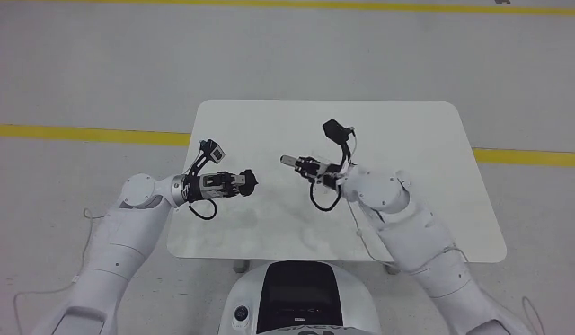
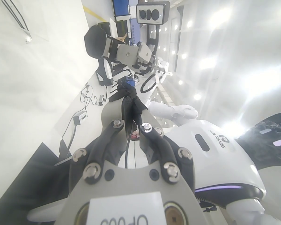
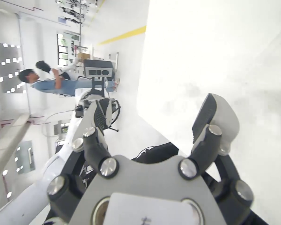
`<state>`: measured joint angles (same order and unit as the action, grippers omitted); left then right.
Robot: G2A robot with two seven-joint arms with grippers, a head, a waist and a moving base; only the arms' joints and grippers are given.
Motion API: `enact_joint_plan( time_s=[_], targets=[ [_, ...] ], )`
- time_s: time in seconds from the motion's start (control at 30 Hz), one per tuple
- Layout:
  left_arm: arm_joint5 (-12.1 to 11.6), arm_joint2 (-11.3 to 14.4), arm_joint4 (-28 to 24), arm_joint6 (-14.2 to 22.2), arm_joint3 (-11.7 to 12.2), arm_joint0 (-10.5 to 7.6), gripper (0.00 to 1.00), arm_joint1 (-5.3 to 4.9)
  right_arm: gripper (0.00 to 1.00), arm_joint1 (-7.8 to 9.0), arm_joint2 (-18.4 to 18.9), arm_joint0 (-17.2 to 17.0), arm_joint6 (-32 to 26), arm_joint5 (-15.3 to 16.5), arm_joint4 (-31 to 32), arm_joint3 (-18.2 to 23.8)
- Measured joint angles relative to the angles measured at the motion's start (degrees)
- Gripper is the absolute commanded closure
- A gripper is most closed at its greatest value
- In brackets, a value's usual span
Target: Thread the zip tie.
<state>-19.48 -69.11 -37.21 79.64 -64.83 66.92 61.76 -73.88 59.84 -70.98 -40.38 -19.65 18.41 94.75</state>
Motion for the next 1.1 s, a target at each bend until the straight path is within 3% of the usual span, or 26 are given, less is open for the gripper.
enact_joint_plan(
  time_s=[0.13,0.4,0.5,0.67,0.9,1.0,1.1],
  targets=[
    [0.0,0.0,0.0,0.0,0.0,0.00,1.00,0.00,0.00,-0.09,-1.3,0.4,0.8,0.2,5.8,-1.3],
    [0.0,0.0,0.0,0.0,0.0,0.00,1.00,0.00,0.00,-0.07,-1.5,0.4,1.1,0.3,5.9,-1.1],
    [0.0,0.0,0.0,0.0,0.0,0.00,1.00,0.00,0.00,-0.01,-2.5,1.7,0.7,0.2,11.1,-1.1],
    [0.0,0.0,0.0,0.0,0.0,0.00,1.00,0.00,0.00,-0.82,-3.3,6.1,-5.8,0.2,20.2,-3.0],
    [0.0,0.0,0.0,0.0,0.0,0.00,1.00,0.00,0.00,-4.55,-4.9,13.7,-20.1,0.2,35.0,-12.2],
    [0.0,0.0,0.0,0.0,0.0,0.00,1.00,0.00,0.00,-6.13,-5.3,14.2,-23.5,0.2,38.7,-14.1],
    [0.0,0.0,0.0,0.0,0.0,0.00,1.00,0.00,0.00,-6.10,-5.3,14.1,-23.4,0.2,38.4,-14.0]
  ],
)
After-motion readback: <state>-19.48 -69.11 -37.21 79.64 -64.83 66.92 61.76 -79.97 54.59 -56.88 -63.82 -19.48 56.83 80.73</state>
